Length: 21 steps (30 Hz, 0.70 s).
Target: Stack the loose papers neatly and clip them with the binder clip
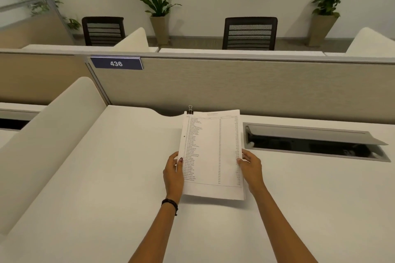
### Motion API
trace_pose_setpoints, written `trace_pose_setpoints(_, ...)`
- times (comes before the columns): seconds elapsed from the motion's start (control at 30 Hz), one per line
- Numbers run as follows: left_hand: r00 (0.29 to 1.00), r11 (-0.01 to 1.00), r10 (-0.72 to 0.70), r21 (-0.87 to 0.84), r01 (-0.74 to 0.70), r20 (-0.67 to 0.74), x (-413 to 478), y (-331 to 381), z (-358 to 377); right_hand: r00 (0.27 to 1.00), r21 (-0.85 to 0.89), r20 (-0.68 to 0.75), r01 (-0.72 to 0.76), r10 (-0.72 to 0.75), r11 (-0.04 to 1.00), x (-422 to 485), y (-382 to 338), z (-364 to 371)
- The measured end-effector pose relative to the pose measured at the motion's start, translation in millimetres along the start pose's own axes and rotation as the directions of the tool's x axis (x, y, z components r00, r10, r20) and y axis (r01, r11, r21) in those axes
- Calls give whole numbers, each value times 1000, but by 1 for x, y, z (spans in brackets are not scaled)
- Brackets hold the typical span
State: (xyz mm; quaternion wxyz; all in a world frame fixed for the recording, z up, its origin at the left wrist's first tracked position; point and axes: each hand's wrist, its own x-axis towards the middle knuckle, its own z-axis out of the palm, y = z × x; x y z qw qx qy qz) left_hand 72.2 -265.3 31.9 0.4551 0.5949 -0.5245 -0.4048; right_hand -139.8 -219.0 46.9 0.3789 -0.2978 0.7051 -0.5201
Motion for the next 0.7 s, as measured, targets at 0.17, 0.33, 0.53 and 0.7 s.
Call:
trace_pose_setpoints(0.17,999,995,17,102,-14,-32,35,-15,16,994,-37,-84,-70,67,997,37,7,21)
trace_pose_setpoints(0.33,997,985,45,168,-35,-57,53,-32,29,983,-89,-162,-104,89,991,62,13,34)
trace_pose_setpoints(0.53,1000,944,26,329,-21,-10,72,-36,32,978,-152,-196,-103,72,983,74,6,35)
trace_pose_setpoints(0.7,998,869,51,490,-68,48,82,-26,29,980,-264,-198,-82,30,961,77,-5,32)
